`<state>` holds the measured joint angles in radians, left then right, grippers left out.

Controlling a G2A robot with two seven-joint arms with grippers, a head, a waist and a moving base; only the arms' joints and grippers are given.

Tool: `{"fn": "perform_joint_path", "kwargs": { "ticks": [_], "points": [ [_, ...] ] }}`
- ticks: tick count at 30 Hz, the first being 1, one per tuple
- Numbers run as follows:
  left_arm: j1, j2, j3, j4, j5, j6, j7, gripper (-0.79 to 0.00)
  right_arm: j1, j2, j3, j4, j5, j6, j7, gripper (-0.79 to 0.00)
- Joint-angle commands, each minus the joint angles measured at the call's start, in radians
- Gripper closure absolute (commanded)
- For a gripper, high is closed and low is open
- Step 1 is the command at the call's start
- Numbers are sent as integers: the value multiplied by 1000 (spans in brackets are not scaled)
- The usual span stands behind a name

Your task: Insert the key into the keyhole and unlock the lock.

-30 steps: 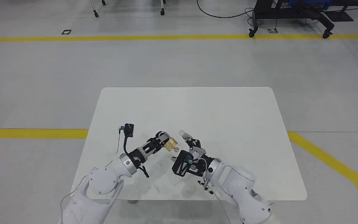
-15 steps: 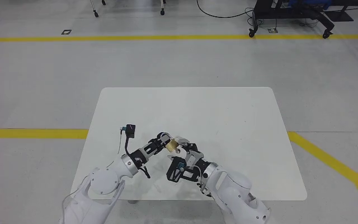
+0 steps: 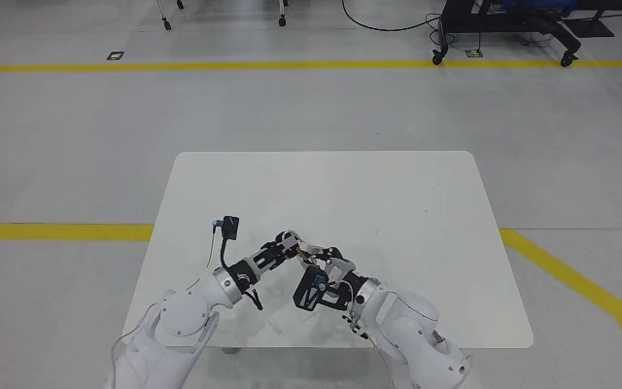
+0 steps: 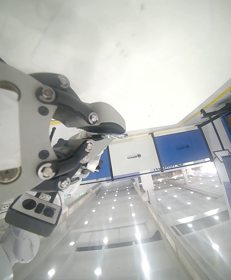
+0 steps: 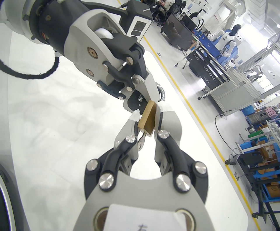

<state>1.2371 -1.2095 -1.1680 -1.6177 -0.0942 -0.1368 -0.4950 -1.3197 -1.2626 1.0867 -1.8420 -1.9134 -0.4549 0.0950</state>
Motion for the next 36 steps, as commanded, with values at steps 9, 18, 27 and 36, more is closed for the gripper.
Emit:
{"fn": "perform_joint_path", "kwargs": {
  "ticks": [9,18,27,36],
  "points": [
    [-6,-2,-3,12,-11,-6,-4,-785,17,-4,23,32,93,26,38,0],
    [5,1,-36,11,-36,-26,-7,-785,38,-7,29,63,116,39,140,0],
    [68,14,-146,-44,-51,-48,45,-785,194,-41,-79,244,210,4,212,0],
    [102,19,-178,-76,-51,-43,51,-785,350,-91,-163,445,371,29,405,-785]
  ]
}}
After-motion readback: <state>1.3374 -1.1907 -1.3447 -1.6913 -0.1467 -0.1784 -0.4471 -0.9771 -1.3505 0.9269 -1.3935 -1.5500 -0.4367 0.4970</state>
